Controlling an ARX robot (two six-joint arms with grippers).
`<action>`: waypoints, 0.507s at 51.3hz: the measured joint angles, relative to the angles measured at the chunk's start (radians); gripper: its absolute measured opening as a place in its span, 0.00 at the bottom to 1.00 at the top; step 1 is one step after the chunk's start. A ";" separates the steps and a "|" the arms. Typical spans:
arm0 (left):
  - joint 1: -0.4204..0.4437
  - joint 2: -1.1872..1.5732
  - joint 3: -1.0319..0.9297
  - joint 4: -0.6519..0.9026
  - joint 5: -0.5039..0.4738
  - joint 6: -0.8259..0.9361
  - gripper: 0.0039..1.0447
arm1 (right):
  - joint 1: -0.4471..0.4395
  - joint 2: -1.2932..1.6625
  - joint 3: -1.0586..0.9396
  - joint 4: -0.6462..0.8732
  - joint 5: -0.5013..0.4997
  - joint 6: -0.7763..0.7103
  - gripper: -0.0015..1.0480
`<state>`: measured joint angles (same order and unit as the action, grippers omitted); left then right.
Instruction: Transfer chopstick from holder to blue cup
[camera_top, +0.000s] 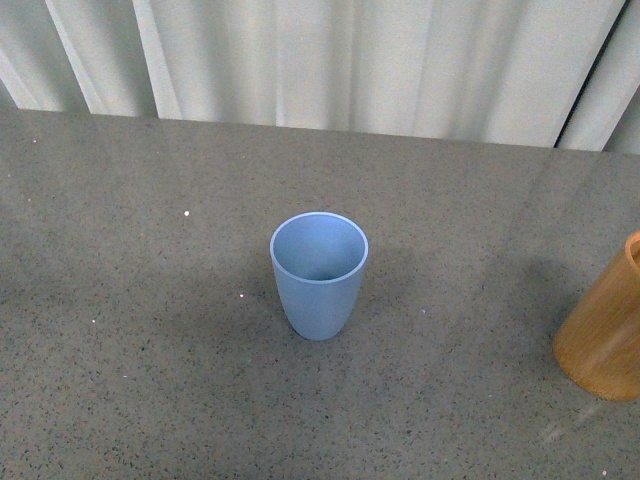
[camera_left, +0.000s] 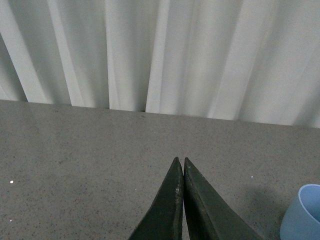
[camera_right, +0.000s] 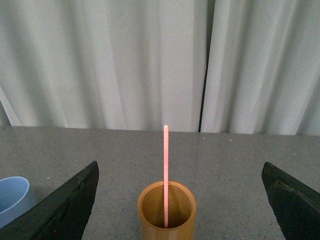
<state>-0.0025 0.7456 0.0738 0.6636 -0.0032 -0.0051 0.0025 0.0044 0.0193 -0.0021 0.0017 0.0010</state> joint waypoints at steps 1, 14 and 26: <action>0.000 -0.018 -0.005 -0.013 0.000 0.000 0.03 | 0.000 0.000 0.000 0.000 0.000 0.000 0.90; 0.000 -0.169 -0.055 -0.099 0.001 0.001 0.03 | 0.000 0.000 0.000 0.000 0.000 0.000 0.90; 0.000 -0.331 -0.055 -0.249 0.001 0.001 0.03 | 0.000 0.000 0.000 0.000 0.000 0.000 0.90</action>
<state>-0.0025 0.4149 0.0185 0.4141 -0.0025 -0.0044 0.0025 0.0044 0.0193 -0.0021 0.0017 0.0010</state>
